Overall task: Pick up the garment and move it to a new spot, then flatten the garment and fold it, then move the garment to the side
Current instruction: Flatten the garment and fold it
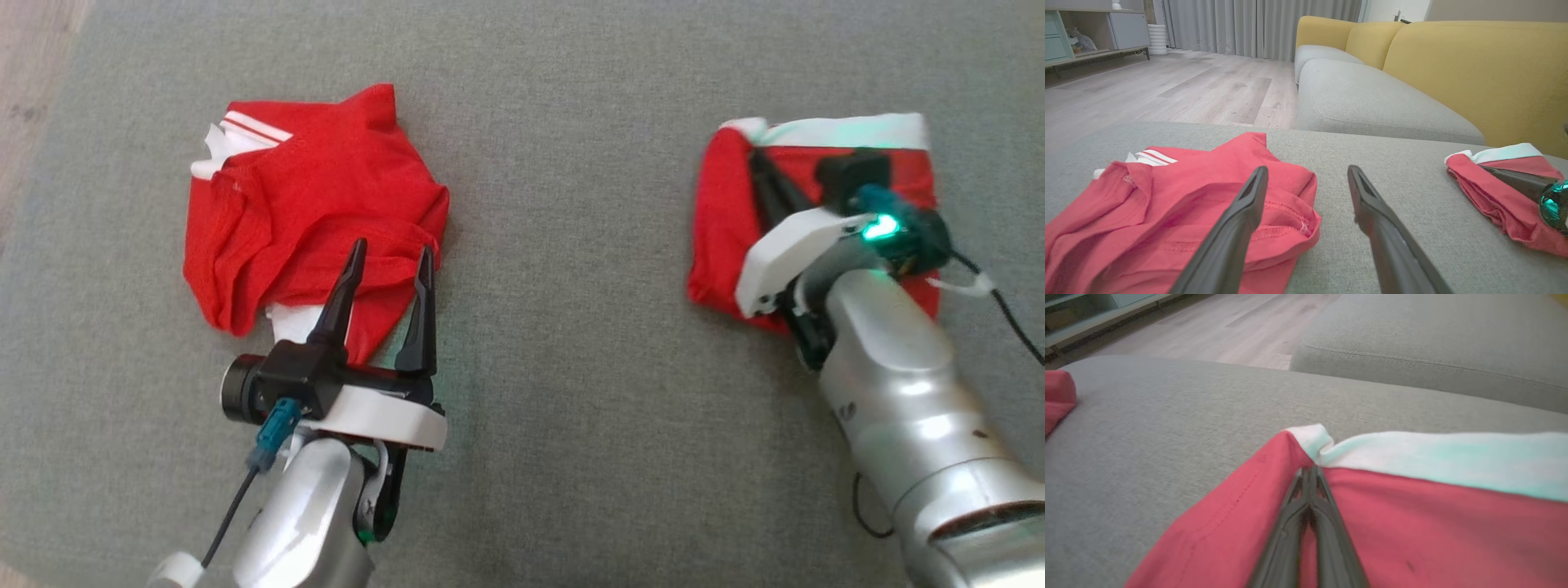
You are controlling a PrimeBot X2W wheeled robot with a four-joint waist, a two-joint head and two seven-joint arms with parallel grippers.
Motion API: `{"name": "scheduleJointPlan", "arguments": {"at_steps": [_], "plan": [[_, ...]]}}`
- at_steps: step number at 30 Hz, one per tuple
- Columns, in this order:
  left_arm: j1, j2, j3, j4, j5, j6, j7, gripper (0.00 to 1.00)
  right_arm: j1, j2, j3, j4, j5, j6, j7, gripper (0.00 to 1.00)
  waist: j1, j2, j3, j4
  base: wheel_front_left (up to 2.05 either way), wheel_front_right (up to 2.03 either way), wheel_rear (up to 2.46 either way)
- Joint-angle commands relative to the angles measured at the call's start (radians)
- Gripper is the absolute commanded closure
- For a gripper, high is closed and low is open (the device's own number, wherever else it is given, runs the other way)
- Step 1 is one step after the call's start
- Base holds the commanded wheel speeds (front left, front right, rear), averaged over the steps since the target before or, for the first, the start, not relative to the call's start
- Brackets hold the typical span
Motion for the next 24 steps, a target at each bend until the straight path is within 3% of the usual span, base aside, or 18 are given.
{"name": "scheduleJointPlan", "arguments": {"at_steps": [1,5,10,14,23,24], "plan": [[-0.026,0.006,0.029,-0.025,-0.004,0.005,-0.009,0.00,0.021,0.029,0.067,-0.018,0.030,-0.001,0.010,1.00,0.0000,0.0000,-0.008,-0.005,0.00,0.00,0.00],[-0.022,0.006,0.041,-0.023,-0.001,0.007,-0.009,0.00,0.045,0.029,0.126,-0.032,0.086,-0.001,0.004,1.00,0.0000,0.0000,-0.033,-0.026,0.00,0.00,0.00],[-0.008,0.006,0.052,-0.022,0.002,0.009,-0.009,0.00,0.054,0.029,0.099,-0.072,0.114,-0.001,-0.045,1.00,0.0000,0.0000,-0.082,-0.061,0.00,0.00,0.00],[0.004,0.006,0.068,-0.025,0.008,0.011,-0.009,0.00,0.081,0.029,0.005,-0.155,0.091,-0.001,-0.057,1.00,0.0000,0.0000,-0.125,-0.092,0.00,0.00,0.00],[0.052,0.005,0.094,-0.024,0.011,0.013,-0.009,0.00,0.356,0.029,-0.246,-0.530,-0.021,-0.001,-0.058,1.00,0.0000,0.0000,-0.202,-0.140,0.00,0.00,0.00],[0.058,0.005,0.096,-0.026,0.011,0.014,-0.009,0.00,0.389,0.029,-0.261,-0.571,-0.016,-0.001,-0.058,0.63,0.0000,0.0000,-0.205,-0.144,0.00,0.00,0.00]]}}
